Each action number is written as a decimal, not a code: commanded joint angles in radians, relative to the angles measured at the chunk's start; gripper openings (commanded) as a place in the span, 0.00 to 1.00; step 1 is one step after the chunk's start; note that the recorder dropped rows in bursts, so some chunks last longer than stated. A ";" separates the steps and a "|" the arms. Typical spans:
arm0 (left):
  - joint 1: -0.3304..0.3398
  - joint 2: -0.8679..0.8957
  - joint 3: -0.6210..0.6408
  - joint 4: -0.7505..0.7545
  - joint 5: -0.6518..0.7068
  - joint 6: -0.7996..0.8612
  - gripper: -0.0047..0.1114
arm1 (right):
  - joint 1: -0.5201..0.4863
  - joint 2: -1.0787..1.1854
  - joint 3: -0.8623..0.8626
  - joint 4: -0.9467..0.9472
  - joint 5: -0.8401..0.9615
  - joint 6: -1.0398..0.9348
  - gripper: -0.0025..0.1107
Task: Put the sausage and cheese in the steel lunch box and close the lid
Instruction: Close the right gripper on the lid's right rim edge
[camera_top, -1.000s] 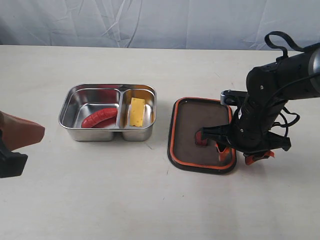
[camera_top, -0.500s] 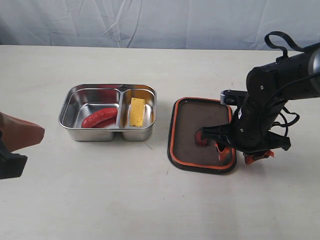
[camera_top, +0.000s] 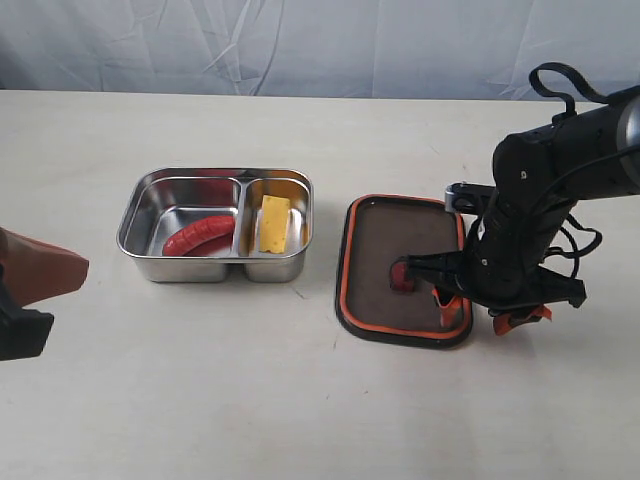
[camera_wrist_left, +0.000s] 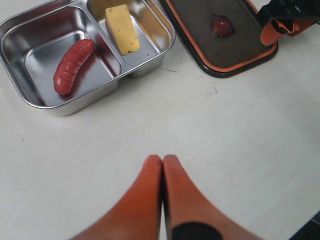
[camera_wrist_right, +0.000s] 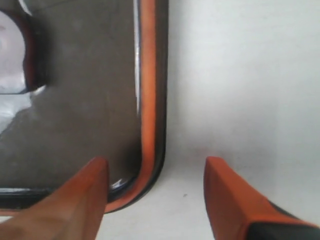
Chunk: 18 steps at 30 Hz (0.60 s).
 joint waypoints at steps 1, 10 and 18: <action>-0.002 -0.010 0.001 -0.010 -0.003 -0.017 0.04 | -0.005 -0.002 0.002 -0.008 0.011 0.031 0.51; -0.002 -0.010 0.001 -0.006 -0.003 -0.017 0.04 | -0.005 -0.002 0.002 -0.045 -0.004 0.033 0.51; -0.002 -0.010 0.001 -0.006 0.004 -0.019 0.04 | -0.005 -0.002 0.002 -0.055 -0.005 0.033 0.51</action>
